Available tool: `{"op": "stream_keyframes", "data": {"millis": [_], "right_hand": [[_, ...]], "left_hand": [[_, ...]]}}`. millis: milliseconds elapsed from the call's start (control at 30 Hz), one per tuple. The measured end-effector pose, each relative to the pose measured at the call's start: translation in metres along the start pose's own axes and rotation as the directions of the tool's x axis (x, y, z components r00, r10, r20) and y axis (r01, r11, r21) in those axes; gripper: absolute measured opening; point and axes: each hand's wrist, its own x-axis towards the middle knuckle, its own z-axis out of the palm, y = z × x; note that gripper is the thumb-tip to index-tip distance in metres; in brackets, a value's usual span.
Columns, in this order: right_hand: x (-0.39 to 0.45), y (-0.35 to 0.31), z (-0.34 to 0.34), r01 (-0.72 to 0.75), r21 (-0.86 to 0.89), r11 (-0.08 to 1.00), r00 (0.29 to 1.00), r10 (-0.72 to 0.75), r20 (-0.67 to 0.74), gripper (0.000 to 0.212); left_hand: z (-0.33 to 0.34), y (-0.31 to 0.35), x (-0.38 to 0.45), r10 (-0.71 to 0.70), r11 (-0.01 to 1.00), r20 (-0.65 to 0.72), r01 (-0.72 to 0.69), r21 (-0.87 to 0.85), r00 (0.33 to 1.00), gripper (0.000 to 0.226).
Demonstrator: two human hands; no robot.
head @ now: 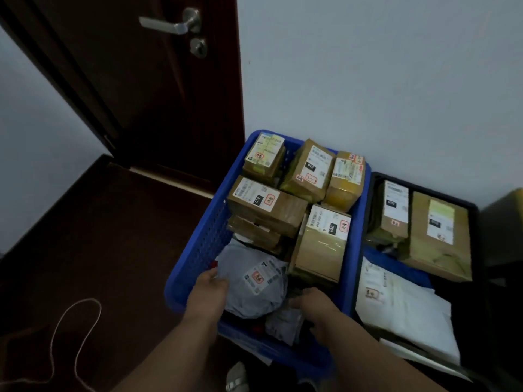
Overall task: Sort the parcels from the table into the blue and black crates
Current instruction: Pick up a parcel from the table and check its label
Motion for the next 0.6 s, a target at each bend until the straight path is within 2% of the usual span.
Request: {"op": "stream_keyframes", "data": {"millis": [33, 167, 300, 433, 600], "right_hand": [[-0.009, 0.000, -0.002, 0.026, -0.009, 1.000, 1.000, -0.026, -0.007, 0.053], [-0.035, 0.008, -0.022, 0.176, -0.100, 0.979, 0.972, -0.189, -0.141, 0.058], [-0.058, 0.029, -0.063, 0.304, -0.252, 0.919, 0.887, -0.369, -0.278, 0.035], [-0.081, 0.067, -0.117, 0.291, -0.402, 0.868, 0.817, -0.444, -0.368, 0.048], [-0.109, 0.139, -0.197, 0.234, -0.554, 0.799, 0.752, -0.510, -0.417, 0.048]], "left_hand": [[0.002, 0.003, 0.000, 0.028, 0.999, 0.029, -0.029, 0.033, 0.999, 0.046], [0.025, 0.022, -0.018, 0.123, 0.973, 0.169, -0.152, 0.171, 0.978, 0.048], [0.068, 0.038, -0.048, 0.180, 0.940, 0.279, -0.249, 0.235, 0.943, 0.048], [0.124, 0.048, -0.089, 0.277, 0.880, 0.368, -0.389, 0.274, 0.887, 0.045], [0.212, 0.050, -0.155, 0.388, 0.713, 0.478, -0.586, 0.385, 0.788, 0.043]]}}
